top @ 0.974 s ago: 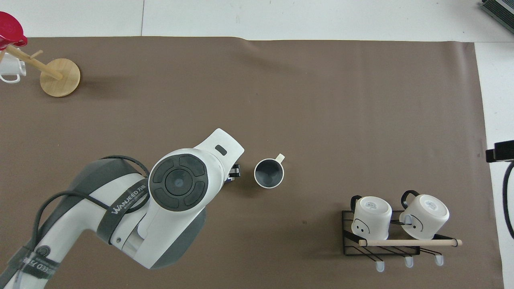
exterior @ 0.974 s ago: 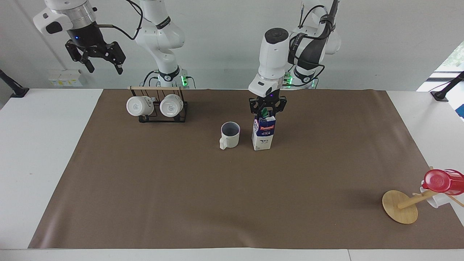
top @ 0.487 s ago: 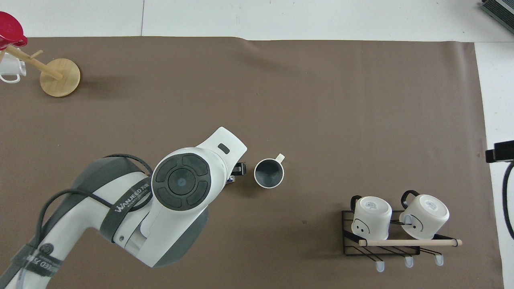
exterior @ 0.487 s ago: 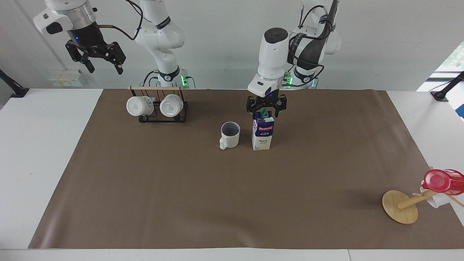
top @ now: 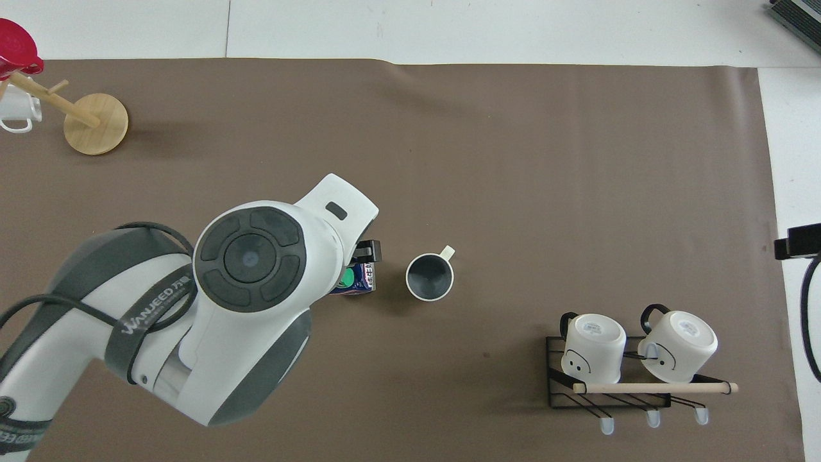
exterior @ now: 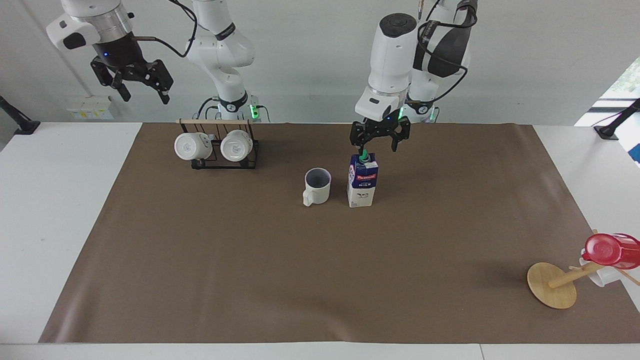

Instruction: Place cup and milk on table

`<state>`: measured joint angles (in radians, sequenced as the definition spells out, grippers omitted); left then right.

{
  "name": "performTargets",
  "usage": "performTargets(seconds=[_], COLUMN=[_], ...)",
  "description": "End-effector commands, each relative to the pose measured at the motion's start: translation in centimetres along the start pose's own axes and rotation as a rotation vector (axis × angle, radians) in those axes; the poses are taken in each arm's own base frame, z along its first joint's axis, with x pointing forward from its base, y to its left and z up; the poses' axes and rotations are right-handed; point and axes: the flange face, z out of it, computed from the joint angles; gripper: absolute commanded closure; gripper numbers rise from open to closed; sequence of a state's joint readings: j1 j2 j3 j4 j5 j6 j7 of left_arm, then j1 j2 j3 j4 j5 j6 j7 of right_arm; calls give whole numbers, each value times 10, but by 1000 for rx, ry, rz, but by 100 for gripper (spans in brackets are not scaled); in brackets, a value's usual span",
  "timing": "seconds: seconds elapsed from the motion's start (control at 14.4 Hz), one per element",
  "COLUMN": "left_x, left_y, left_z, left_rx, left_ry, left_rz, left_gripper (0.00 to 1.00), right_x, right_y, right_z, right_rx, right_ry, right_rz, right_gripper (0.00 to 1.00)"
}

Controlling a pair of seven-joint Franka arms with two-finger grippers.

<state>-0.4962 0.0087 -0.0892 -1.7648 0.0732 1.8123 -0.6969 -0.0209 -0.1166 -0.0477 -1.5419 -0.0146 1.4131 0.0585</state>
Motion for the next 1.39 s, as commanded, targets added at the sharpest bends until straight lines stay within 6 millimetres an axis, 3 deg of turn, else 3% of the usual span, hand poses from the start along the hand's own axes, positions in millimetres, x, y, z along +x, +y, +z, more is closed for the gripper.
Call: performTargets(seconds=[0.0,0.28,0.42,0.63,0.84,0.9,0.97,1.32], left_x=[15,36,44,52,54,59,62,59], left_y=[-35,-111,-152,-188,-218,-236,-246,-251], left_z=[-38,-68,-78,-79,-80,-78,-77,-75], left_rx=[23,31,26,20,16,5,-33,-48], left_ry=[-52,-67,-68,-95,-106,-107,-111,-127], left_rz=[7,74,27,-4,89,103,110,87], left_gripper=[0,0,0,0,0,0,0,0], right_x=[-1,-2,-2,-2,-2,-2,-2,-2], right_y=[2,1,1,-3,-3,-3,-3,-3], right_z=[1,2,1,0,0,0,0,0], right_rx=[2,3,10,14,14,14,14,14], right_ry=[3,-3,-1,0,0,0,0,0], right_rz=[29,26,25,16,16,16,16,16], right_gripper=[0,0,0,0,0,0,0,0])
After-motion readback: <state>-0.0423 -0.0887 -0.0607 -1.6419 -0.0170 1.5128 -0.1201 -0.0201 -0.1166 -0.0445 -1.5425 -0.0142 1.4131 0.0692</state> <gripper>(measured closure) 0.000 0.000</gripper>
